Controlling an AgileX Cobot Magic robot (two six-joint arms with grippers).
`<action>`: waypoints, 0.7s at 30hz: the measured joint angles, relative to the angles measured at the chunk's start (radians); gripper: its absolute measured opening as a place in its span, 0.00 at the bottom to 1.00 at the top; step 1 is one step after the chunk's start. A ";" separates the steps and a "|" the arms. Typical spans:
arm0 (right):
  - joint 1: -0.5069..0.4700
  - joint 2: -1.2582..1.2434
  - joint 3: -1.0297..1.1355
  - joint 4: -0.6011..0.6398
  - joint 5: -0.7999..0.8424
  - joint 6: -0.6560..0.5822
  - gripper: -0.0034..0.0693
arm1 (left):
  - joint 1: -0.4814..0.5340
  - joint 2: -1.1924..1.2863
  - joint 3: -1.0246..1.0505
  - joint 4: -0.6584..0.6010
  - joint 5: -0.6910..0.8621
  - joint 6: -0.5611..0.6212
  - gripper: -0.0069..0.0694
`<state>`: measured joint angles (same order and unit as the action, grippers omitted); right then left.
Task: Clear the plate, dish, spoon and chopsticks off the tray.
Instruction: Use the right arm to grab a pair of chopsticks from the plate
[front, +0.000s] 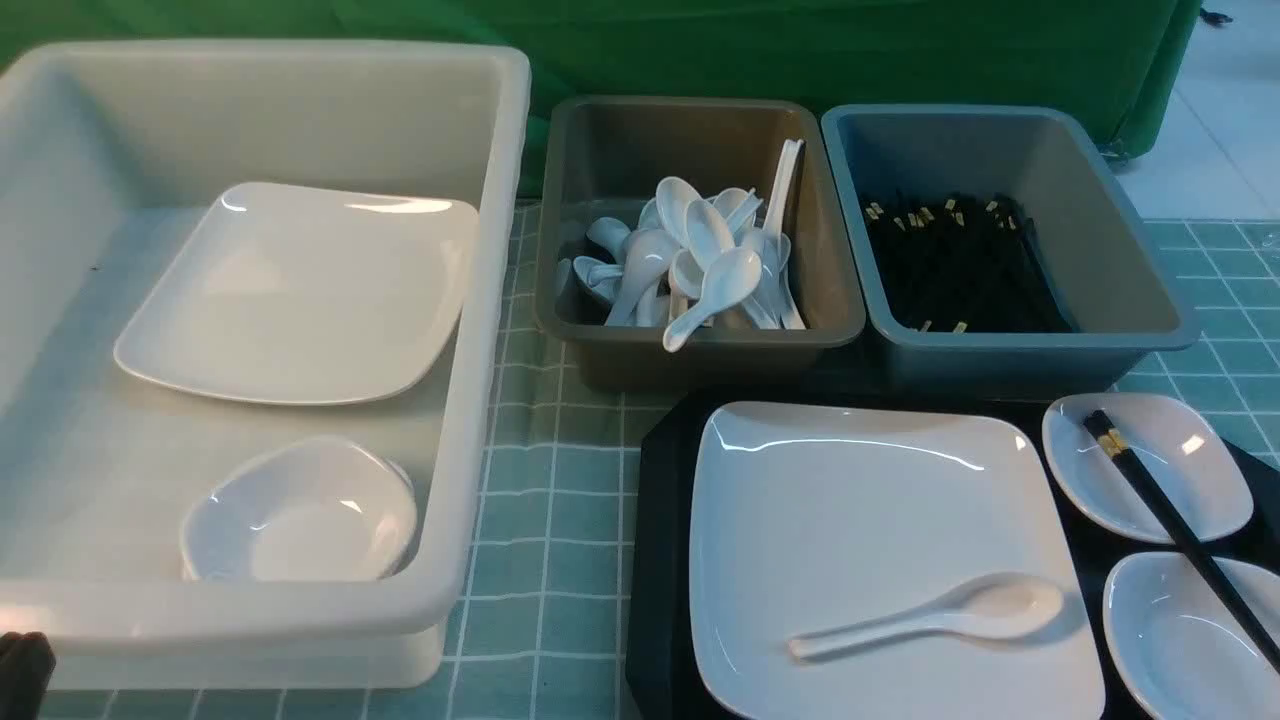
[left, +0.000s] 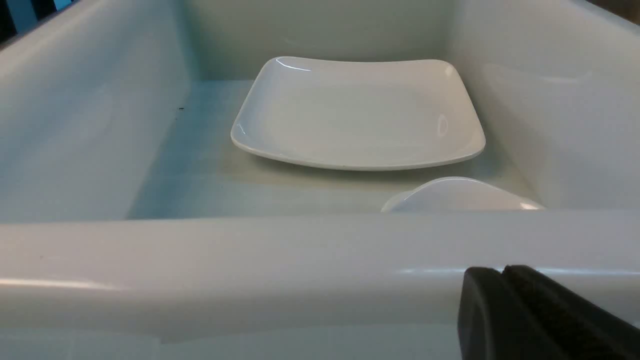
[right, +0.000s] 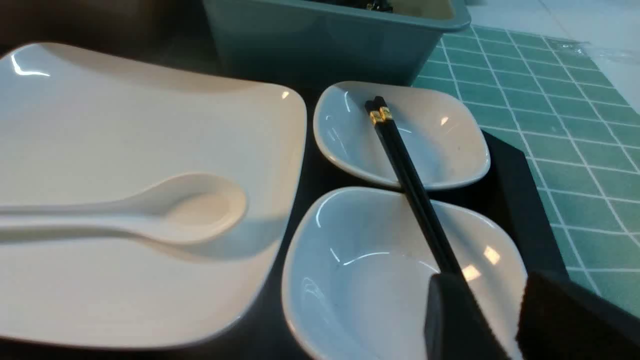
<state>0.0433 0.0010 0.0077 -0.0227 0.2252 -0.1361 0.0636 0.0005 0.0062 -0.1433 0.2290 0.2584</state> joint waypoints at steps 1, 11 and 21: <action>0.000 0.000 0.000 0.000 0.000 0.000 0.38 | 0.000 0.000 0.000 0.000 0.000 0.000 0.11; 0.000 0.000 0.000 0.000 0.000 0.000 0.38 | 0.000 0.000 0.000 0.000 0.000 0.000 0.11; 0.000 0.000 0.000 0.000 0.000 0.000 0.38 | 0.000 0.000 0.000 -0.275 -0.181 -0.022 0.11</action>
<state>0.0433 0.0010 0.0077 -0.0227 0.2252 -0.1361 0.0636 0.0005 0.0062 -0.4181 0.0485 0.2363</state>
